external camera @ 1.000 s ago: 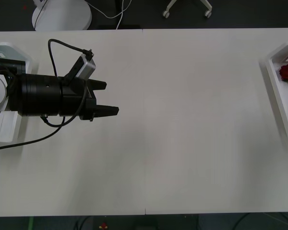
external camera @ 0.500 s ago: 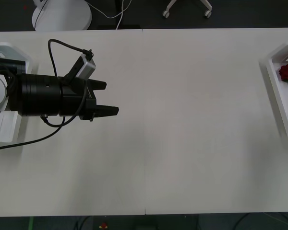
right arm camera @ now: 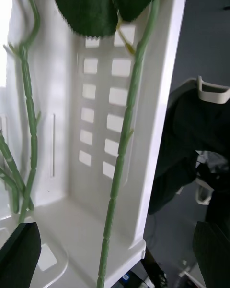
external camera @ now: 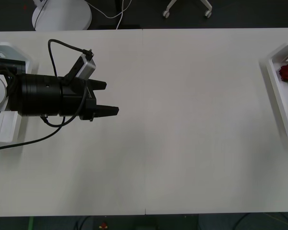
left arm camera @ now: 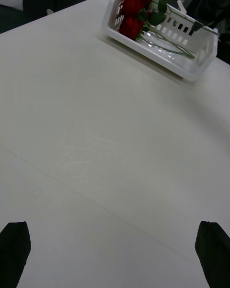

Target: Put the red flowers into the right box and the blue flowers into the left box

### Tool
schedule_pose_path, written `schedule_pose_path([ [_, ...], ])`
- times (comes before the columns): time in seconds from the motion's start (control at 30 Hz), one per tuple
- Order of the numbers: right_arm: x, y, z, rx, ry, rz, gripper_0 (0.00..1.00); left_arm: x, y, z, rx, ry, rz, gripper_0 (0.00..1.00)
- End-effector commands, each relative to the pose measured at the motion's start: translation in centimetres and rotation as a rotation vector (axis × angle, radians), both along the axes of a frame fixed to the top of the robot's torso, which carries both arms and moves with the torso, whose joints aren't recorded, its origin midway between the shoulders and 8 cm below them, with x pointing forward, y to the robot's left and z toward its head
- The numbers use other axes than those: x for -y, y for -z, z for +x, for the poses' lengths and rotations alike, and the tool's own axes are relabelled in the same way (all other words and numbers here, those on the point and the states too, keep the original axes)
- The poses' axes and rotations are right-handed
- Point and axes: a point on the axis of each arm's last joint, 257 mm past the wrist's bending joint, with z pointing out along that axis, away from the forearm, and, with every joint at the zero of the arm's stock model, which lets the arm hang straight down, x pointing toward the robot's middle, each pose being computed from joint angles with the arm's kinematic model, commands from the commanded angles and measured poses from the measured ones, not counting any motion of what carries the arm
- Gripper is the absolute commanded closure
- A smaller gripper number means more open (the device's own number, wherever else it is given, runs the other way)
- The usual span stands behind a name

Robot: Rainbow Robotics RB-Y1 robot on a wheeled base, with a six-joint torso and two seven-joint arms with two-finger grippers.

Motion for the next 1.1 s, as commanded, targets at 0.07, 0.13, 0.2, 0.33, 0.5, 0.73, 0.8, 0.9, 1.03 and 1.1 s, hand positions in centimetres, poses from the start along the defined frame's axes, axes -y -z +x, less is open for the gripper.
schedule_pose_path([
  [0.07,-0.3,-10.9,1.9,0.091,-0.114,-0.015,0.08,-0.4,0.2,-0.5,-0.009,-0.006,0.012,0.00],
  [0.13,-2.2,-11.9,2.5,0.090,-0.174,0.016,0.08,-0.4,0.2,-0.5,-0.009,-0.006,0.012,0.00],
  [0.2,-5.0,-12.6,3.3,0.088,-0.261,0.061,0.08,-0.4,0.2,-0.5,-0.009,-0.006,0.012,0.00],
  [0.33,-12.3,-13.2,4.6,0.055,-0.496,0.119,0.08,-0.4,0.2,-0.5,-0.009,-0.006,0.012,0.00],
  [0.5,-22.6,-12.7,4.8,0.008,-0.859,0.178,0.08,-0.4,0.2,-0.5,-0.009,-0.006,0.012,0.00],
  [0.73,-33.8,-11.0,2.0,-0.073,-1.288,0.279,0.08,-0.4,0.2,-0.5,-0.009,-0.006,0.012,0.00],
  [0.8,-36.3,-10.4,1.0,-0.096,-1.414,0.283,0.08,-0.4,0.2,-0.5,-0.009,-0.006,0.012,0.00],
  [0.9,-39.3,-10.1,-0.2,-0.089,-1.547,0.325,0.08,-0.4,0.2,-0.5,-0.009,-0.006,0.012,0.00],
  [1.03,-42.2,-9.9,-1.3,-0.054,-1.611,0.440,0.08,-0.4,0.2,-0.5,-0.009,-0.006,0.012,0.00],
  [1.1,-42.9,-9.9,-1.5,-0.040,-1.621,0.470,0.08,-0.4,0.2,-0.5,-0.009,-0.006,0.012,0.00],
])
